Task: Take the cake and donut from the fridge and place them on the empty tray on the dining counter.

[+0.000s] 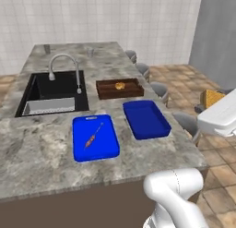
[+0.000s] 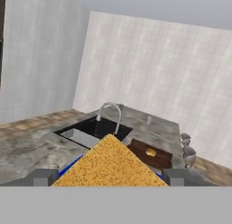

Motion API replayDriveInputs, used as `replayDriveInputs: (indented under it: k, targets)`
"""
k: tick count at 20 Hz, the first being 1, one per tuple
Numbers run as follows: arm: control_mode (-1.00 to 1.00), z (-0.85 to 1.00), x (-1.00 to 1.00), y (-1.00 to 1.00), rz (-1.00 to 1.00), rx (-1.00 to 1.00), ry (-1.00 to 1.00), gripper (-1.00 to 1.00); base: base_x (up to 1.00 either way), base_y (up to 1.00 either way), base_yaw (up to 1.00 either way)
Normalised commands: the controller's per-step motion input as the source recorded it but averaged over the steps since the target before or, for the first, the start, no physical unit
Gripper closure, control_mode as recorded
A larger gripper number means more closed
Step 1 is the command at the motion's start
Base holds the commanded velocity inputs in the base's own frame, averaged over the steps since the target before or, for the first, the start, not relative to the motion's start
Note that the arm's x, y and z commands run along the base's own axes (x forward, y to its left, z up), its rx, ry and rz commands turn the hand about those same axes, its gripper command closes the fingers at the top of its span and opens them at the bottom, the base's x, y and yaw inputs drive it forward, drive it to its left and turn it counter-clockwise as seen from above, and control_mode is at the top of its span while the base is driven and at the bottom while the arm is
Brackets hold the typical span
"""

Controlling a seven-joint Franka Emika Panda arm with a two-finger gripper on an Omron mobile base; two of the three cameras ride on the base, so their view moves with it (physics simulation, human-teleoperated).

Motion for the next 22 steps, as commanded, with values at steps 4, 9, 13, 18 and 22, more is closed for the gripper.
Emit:
replayDriveInputs:
  k: [4,9,13,18,22]
  targets:
    - [1.00,0.00,0.00,0.00,0.00,0.00,0.00,1.00,0.99,-0.67,0.31]
    - [1.00,0.00,0.00,0.00,0.00,0.00,0.00,1.00,0.65,-0.29,0.17]
    - [1.00,0.00,0.00,0.00,0.00,0.00,0.00,1.00,0.37,-0.01,0.11]
    - [1.00,0.00,0.00,0.00,0.00,0.00,0.00,1.00,0.02,0.00,0.00]
    - [-1.00,0.00,0.22,-0.22,-0.04,0.00,0.05,1.00,0.02,0.00,0.00]
